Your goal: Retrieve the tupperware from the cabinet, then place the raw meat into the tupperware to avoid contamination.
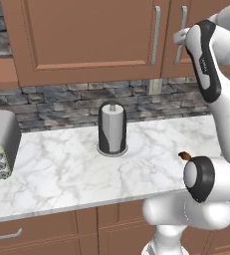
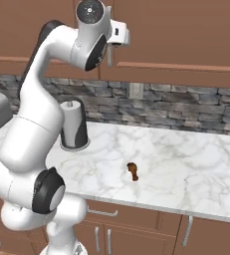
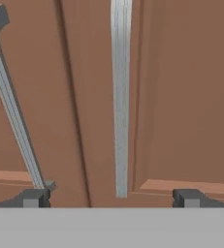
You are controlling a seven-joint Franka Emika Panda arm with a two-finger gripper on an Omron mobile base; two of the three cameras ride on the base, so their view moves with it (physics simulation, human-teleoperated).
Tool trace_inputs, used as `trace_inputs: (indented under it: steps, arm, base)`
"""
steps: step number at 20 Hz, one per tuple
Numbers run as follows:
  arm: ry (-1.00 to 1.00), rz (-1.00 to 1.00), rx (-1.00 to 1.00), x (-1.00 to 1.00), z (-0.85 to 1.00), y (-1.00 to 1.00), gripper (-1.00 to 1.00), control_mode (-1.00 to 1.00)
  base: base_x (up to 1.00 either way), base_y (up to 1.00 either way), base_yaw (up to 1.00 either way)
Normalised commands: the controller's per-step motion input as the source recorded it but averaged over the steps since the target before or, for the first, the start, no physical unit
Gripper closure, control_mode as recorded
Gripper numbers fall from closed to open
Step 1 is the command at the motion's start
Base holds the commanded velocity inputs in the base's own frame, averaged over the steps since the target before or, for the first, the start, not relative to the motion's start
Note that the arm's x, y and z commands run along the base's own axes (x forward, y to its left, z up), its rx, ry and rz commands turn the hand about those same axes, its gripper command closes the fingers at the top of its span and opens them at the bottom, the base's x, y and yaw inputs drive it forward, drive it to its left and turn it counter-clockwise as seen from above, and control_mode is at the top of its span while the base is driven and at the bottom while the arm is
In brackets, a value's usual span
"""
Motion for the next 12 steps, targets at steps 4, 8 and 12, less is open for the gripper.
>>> trace_inputs:
  steps: [4,8,12]
  arm:
    - [0.00,0.00,-0.03,0.21,0.00,0.00,-1.00,-1.00]
    - [0.00,0.00,-0.05,0.21,-0.01,0.00,-1.00,-1.00]
    - [-0.02,0.00,-0.01,0.20,-0.06,0.00,-1.00,-1.00]
  base:
    - [0.00,0.00,0.00]
    - [0.00,0.00,0.00]
    - [0.00,0.00,0.00]
